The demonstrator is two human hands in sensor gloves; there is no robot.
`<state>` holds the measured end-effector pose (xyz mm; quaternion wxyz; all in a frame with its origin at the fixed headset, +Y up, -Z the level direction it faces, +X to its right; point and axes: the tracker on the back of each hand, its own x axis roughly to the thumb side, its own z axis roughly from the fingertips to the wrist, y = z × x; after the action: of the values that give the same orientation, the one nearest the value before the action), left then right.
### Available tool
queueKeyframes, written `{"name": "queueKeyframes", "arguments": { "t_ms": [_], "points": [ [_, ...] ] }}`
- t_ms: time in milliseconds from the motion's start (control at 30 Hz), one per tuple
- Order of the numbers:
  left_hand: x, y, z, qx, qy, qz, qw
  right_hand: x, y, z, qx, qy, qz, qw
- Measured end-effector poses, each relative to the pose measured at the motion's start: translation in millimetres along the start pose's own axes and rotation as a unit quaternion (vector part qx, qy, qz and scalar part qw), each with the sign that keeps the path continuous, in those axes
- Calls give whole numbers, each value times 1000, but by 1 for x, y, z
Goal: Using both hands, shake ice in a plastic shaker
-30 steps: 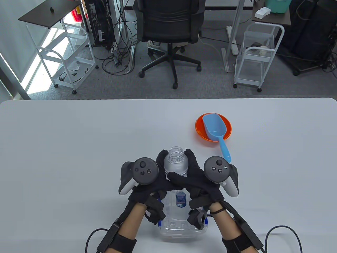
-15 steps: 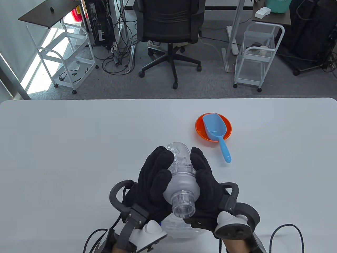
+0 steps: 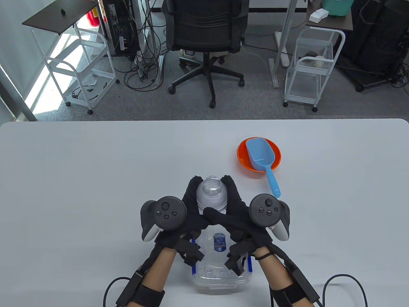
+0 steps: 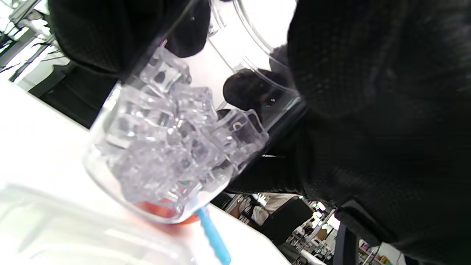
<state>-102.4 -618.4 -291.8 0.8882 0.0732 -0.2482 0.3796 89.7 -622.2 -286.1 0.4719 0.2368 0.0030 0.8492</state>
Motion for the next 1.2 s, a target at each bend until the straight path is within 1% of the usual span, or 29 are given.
{"name": "queueKeyframes", "arguments": {
  "t_ms": [100, 167, 200, 300, 333, 400, 433, 467, 500, 533, 567, 600, 633, 667, 700, 733, 767, 800, 833, 867, 900, 933, 967, 1000, 1033, 1067, 1100, 1133, 1200],
  "points": [
    [17, 9, 4, 37, -36, -35, 998, 16, -8, 5, -27, -36, 16, 999],
    [21, 9, 5, 46, -39, -55, 997, 18, -9, 7, -35, -39, 19, 998],
    [18, 8, 5, 38, -32, -56, 997, 14, -8, 6, -30, -30, 20, 999],
    [-5, -8, 0, -21, 19, -6, 1000, -9, 0, -1, 4, 36, 2, 999],
    [-16, -15, -2, -26, 29, 19, 999, -19, 3, -3, 7, 53, -9, 999],
    [-27, -22, -2, -27, 32, 46, 998, -28, 8, -5, 19, 69, -31, 997],
    [-27, -22, -1, -28, 32, 50, 998, -28, 8, -5, 17, 66, -33, 997],
    [-20, -17, 0, -13, 21, 41, 999, -21, 6, -3, 3, 47, -26, 999],
    [-12, -11, 1, 3, 1, 24, 1000, -11, 2, -1, -12, 23, -17, 1000],
    [4, 1, 4, 39, -44, -10, 998, 6, -5, 3, -37, -20, 4, 999],
    [23, 12, 9, 82, -94, -48, 991, 25, -11, 11, -68, -73, 35, 994],
    [37, 20, 15, 120, -126, -78, 982, 39, -16, 18, -98, -114, 60, 987],
    [57, 30, 26, 178, -172, -127, 961, 57, -20, 29, -144, -174, 89, 970],
    [77, 37, 40, 243, -232, -191, 922, 74, -23, 41, -180, -244, 111, 946],
    [87, 39, 49, 287, -256, -232, 893, 84, -23, 48, -197, -288, 126, 929],
    [96, 40, 58, 337, -273, -287, 854, 93, -23, 56, -225, -330, 155, 904],
    [99, 39, 61, 351, -277, -315, 837, 96, -22, 59, -239, -344, 175, 891],
    [99, 38, 61, 354, -276, -329, 831, 95, -22, 59, -243, -344, 195, 886],
    [93, 36, 57, 341, -268, -324, 841, 89, -21, 55, -235, -322, 196, 896],
    [82, 33, 49, 309, -252, -299, 867, 79, -19, 48, -218, -292, 175, 914],
    [71, 30, 42, 285, -234, -270, 890, 71, -17, 41, -207, -267, 159, 928],
    [55, 24, 32, 246, -205, -223, 921, 56, -14, 31, -185, -221, 138, 947],
    [45, 21, 27, 223, -183, -196, 937, 46, -12, 25, -171, -187, 125, 959],
    [28, 15, 19, 172, -140, -145, 964, 31, -9, 17, -140, -133, 98, 976],
    [14, 9, 14, 124, -108, -99, 981, 17, -5, 11, -115, -95, 59, 987],
    [7, 5, 11, 100, -84, -71, 989, 9, -3, 8, -99, -71, 37, 992],
    [-2, 0, 9, 80, -52, -49, 994, -1, 0, 5, -76, -33, 13, 997],
    [-7, -3, 8, 67, -41, -46, 996, -9, 0, 3, -60, -18, -11, 998],
    [-10, -5, 6, 54, -41, -61, 996, -16, -2, 1, -47, -7, -41, 998]
  ]
}}
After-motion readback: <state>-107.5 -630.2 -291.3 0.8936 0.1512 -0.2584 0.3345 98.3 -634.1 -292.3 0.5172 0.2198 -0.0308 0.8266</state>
